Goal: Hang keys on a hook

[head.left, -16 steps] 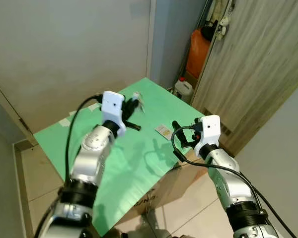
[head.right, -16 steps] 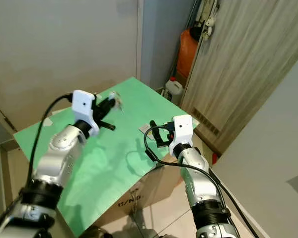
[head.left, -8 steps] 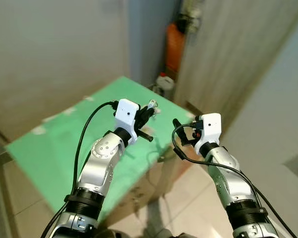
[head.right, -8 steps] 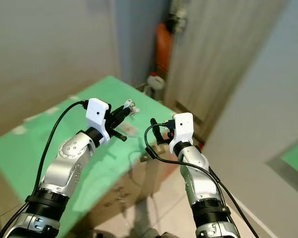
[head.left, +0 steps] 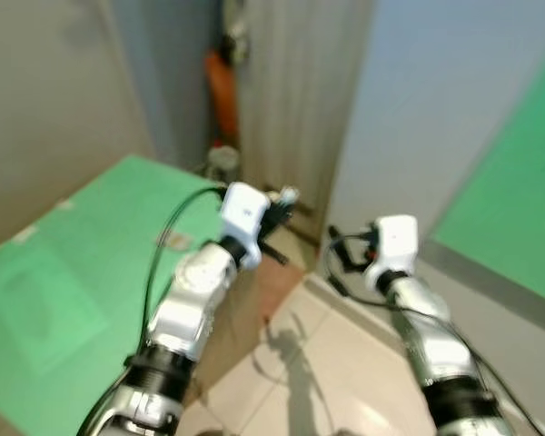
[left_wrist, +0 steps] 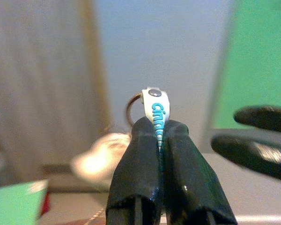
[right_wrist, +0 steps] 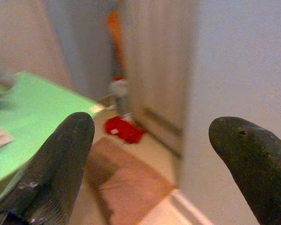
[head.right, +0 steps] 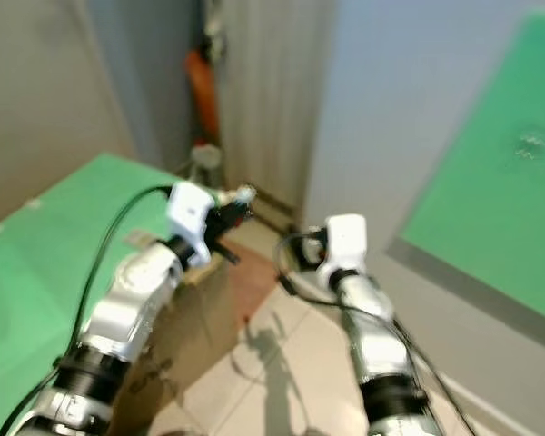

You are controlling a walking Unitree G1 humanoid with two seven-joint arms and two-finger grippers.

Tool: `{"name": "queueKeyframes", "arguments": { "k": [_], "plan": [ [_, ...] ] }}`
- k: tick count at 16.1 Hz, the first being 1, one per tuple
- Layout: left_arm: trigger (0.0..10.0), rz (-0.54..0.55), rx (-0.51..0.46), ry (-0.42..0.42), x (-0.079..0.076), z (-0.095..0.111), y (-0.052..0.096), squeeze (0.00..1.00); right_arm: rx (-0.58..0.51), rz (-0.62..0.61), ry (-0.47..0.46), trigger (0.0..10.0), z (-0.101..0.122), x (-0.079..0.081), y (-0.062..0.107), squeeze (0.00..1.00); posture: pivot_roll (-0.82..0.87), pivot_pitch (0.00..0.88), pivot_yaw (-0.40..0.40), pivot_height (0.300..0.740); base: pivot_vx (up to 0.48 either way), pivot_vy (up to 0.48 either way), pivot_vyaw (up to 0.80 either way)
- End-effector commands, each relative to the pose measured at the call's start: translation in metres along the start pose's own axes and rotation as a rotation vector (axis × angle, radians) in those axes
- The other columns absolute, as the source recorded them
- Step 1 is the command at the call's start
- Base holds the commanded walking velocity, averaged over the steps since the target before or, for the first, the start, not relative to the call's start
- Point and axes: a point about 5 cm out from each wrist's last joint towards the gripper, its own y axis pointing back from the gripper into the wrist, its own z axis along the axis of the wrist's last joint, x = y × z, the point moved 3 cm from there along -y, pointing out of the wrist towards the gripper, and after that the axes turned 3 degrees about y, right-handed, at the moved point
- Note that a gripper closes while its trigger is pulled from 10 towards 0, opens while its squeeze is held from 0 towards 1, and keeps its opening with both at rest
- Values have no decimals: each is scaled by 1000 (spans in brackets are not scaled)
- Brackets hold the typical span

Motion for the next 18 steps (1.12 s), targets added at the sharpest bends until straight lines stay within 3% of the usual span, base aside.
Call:
{"name": "queueKeyframes", "arguments": {
  "k": [1, 10, 14, 18],
  "plan": [
    [0, -50, 30, -28, 5, -1, 1, 0, -28, 11, -18, 10000, 6, 6, -3, 0, 2, 0, 18, 740, 0, 0, -556],
    [0, -174, 80, -113, 16, 7, -8, 0, -37, -26, -27, 10000, 9, 0, -3, 0, -24, 0, 51, 740, 0, 0, -555],
    [0, -199, 83, -143, 17, 11, -11, 0, -17, 47, 81, 10000, 11, 3, -2, 0, -34, 0, 59, 740, 0, 0, -136],
    [0, -267, 63, -186, 6, 21, -11, 0, -11, 104, 153, 10000, 22, -12, -4, 0, -42, 0, 53, 740, 0, 0, 0]
  ]
}}
